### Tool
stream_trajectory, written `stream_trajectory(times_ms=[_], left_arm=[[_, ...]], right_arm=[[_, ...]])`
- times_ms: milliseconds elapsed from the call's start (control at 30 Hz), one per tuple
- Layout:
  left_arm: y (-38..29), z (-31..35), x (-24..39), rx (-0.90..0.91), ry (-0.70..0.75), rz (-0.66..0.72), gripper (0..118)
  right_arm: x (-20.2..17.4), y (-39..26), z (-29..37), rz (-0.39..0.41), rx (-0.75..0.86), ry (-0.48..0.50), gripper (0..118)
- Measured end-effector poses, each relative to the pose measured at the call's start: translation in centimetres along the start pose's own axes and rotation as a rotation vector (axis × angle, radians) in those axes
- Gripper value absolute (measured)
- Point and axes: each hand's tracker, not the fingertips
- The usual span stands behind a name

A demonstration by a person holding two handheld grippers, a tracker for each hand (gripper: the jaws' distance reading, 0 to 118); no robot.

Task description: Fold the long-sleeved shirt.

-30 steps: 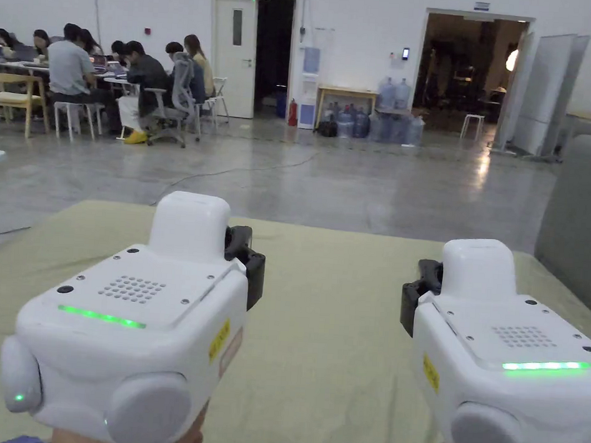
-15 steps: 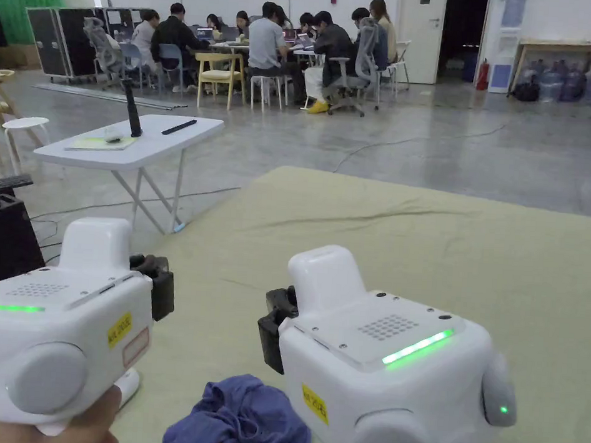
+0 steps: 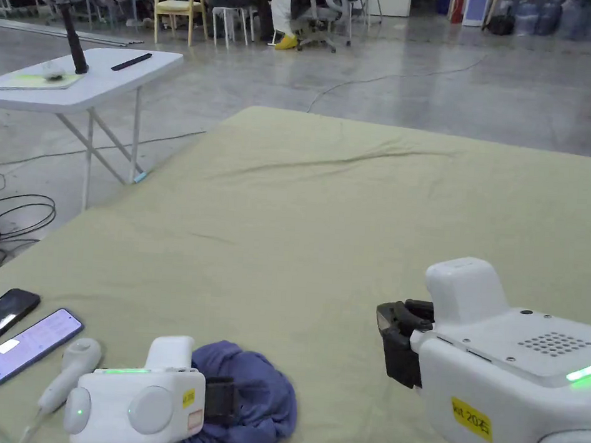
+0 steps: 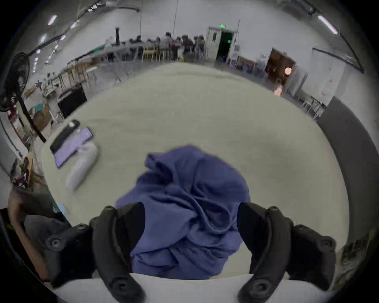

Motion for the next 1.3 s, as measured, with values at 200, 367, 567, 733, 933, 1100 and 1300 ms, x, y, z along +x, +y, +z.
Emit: stream_trajectory(times_ms=[200,367,567,733,933,1100,1300], left_arm=[[-0.3,-5.1,1.1,-0.135,0.143,-0.102,66],[1.6,-1.2,0.1,-0.029,0.038,0.037,18],[7.5,10.0,4.5,0.198,-0.191,0.065,18],[13.9,18.0,12.4,0.301,-0.386,-0.009,18],[18.3,27.5,23.3,0.495,-0.516,-0.149,17],[17.3,26.7,33.0,0.454,-0.584,-0.258,17],[9.3,14.0,44.5,0.113,-0.623,-0.320,17]], right_arm=[[0.7,-0.1,0.5,0.006,-0.010,-0.010,0],[1.4,0.1,2.6,-0.005,0.020,-0.011,0],[3.2,0.0,7.6,-0.081,0.201,-0.127,0],[6.3,0.7,13.3,-0.178,0.324,-0.170,0],[9.3,1.2,20.0,-0.117,0.382,-0.348,0],[12.7,0.7,24.6,-0.134,0.374,-0.382,0],[16.3,-1.4,29.2,-0.178,0.402,-0.528,0]])
